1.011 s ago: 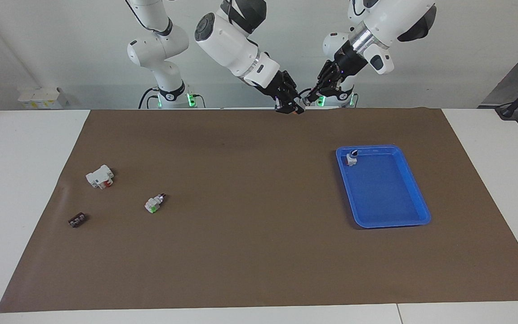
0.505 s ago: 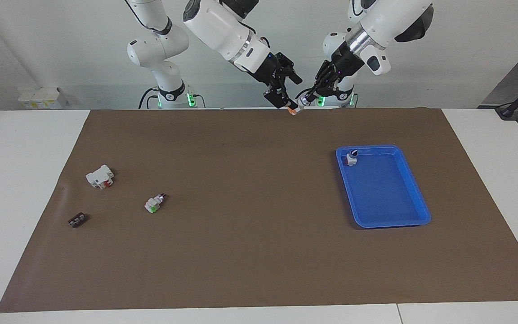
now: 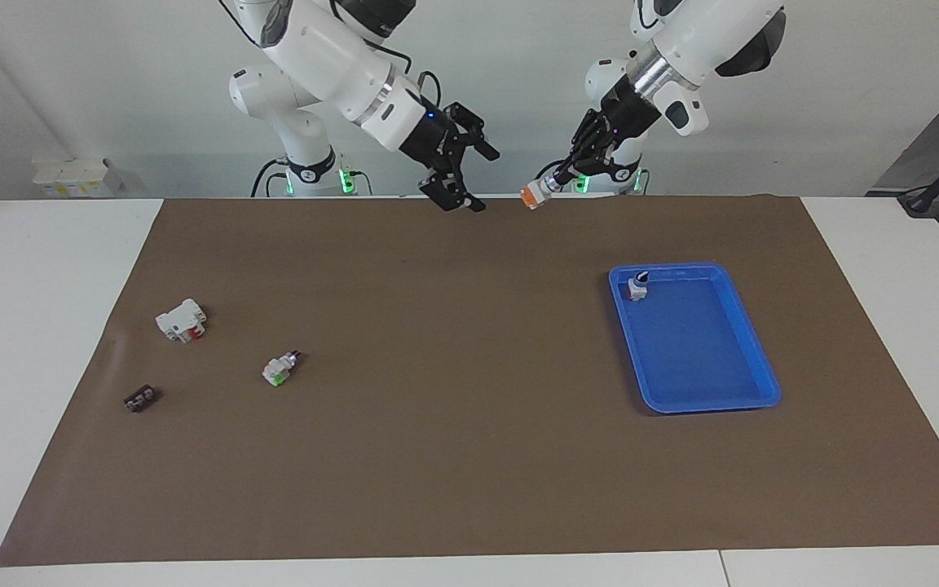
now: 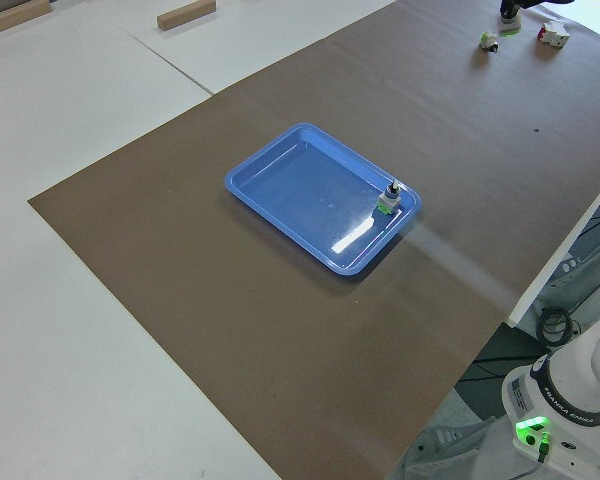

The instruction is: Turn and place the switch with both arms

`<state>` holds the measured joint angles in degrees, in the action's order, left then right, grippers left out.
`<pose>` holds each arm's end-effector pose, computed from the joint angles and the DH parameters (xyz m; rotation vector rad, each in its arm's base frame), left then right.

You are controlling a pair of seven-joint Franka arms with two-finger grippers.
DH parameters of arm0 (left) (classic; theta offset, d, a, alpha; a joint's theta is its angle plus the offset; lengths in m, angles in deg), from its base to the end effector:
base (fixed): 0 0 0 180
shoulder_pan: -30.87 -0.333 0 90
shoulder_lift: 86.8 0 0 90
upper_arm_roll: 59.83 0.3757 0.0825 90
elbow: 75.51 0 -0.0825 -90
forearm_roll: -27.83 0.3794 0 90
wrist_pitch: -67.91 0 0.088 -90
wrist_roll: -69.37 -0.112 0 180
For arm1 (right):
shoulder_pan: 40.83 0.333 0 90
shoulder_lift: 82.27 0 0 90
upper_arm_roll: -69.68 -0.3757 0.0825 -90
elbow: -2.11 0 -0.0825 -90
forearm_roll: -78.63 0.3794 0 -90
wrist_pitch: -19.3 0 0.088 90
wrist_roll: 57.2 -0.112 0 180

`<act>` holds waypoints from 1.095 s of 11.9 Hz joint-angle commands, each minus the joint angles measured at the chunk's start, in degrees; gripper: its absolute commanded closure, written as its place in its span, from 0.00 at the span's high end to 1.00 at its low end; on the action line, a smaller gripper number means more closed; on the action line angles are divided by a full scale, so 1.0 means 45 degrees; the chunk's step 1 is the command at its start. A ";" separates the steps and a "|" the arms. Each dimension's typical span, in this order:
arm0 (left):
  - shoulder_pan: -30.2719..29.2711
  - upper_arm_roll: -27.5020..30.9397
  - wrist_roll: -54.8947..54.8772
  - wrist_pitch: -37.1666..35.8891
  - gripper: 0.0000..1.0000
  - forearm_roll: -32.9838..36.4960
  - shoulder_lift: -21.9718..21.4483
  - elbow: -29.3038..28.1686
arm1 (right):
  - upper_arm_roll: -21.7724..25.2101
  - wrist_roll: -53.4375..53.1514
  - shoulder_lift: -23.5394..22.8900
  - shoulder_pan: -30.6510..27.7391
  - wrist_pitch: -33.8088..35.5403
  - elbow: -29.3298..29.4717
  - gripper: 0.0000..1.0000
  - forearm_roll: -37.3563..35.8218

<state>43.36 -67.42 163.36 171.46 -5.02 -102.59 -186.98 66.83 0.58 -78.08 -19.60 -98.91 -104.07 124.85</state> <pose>0.4195 -0.2150 0.6737 2.0689 1.7272 -0.5128 0.4963 0.2682 0.6497 -2.0480 -1.3057 -0.6085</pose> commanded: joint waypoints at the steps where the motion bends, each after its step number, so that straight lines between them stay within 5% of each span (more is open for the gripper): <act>1: -0.0100 0.0008 0.0168 0.0251 0.00 -0.0123 -0.0318 -0.0366 | -0.0129 -0.0125 0.0181 -0.1314 0.0428 -0.0116 1.00 0.0142; 7: -0.0449 0.0047 -0.1908 0.1011 0.00 0.0073 -0.0337 -0.0698 | -0.0090 -0.0436 0.0045 -0.3213 0.0215 -0.0175 1.00 -0.3582; 13: -0.1720 0.0067 -0.4828 0.0798 0.00 0.1022 -0.0298 -0.1050 | -0.0090 -0.9464 -0.0131 -0.3526 -0.0373 -0.0097 1.00 -0.9599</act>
<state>36.62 -66.78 144.23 174.80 -3.72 -102.59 -190.10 67.15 -30.80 -78.50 -34.43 -99.86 -104.49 86.70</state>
